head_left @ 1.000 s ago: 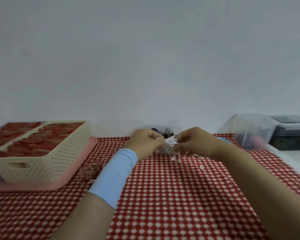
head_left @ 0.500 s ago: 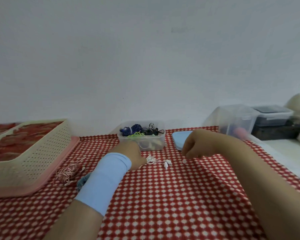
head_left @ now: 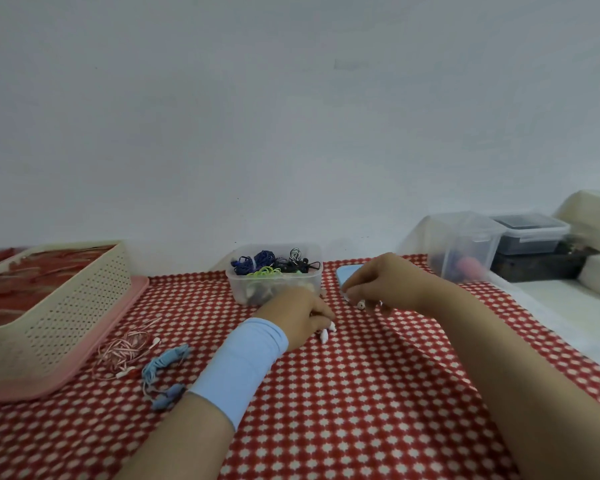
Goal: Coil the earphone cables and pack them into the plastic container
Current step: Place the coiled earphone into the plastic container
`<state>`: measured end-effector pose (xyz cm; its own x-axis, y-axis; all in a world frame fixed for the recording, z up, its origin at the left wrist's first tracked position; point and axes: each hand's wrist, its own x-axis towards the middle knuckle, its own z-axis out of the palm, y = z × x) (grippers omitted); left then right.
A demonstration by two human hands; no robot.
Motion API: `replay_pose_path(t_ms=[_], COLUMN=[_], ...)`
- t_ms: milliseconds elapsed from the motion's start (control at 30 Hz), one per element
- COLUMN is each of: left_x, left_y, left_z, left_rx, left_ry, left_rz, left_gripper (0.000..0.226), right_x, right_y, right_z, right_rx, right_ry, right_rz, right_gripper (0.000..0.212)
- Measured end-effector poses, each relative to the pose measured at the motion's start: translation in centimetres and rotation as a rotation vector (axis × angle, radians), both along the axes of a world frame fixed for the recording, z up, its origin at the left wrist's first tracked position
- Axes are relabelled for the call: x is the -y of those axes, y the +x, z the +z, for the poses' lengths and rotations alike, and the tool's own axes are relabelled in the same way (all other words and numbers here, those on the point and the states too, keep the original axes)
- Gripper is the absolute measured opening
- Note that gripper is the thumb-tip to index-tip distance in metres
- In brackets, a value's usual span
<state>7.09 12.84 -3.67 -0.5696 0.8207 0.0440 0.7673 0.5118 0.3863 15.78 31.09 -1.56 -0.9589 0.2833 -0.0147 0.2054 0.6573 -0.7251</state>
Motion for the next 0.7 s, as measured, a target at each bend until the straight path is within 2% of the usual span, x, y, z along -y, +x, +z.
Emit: replay_pose_path(t_ms=[100, 200, 300, 400, 700], left_x=[0.2, 0.6, 1.2, 1.5, 1.4], left_y=[-0.2, -1.0, -1.5, -1.4, -1.8], left_z=[-0.6, -0.9, -1.0, -1.1, -2.2], left_rx=[0.039, 0.151, 0.401, 0.617, 0.718], left_ry=[0.079, 0.280, 0.514, 0.634, 0.757], left_rz=[-0.034, 0.019, 0.098, 0.133, 0.107], left_gripper=[0.015, 0.009, 0.011, 0.014, 0.013], right_x=[0.1, 0.6, 1.5, 2.3, 3.1], right_y=[0.2, 0.1, -0.3, -0.8, -0.5], right_z=[-0.1, -0.3, -0.7, -1.0, -0.9], right_rx=[-0.073, -0.096, -0.102, -0.116, -0.112], right_ry=[-0.162, -0.352, -0.533, -0.658, -0.681], right_rz=[-0.015, 0.005, 0.027, 0.058, 0.127], right_gripper=[0.008, 0.007, 0.012, 0.011, 0.016])
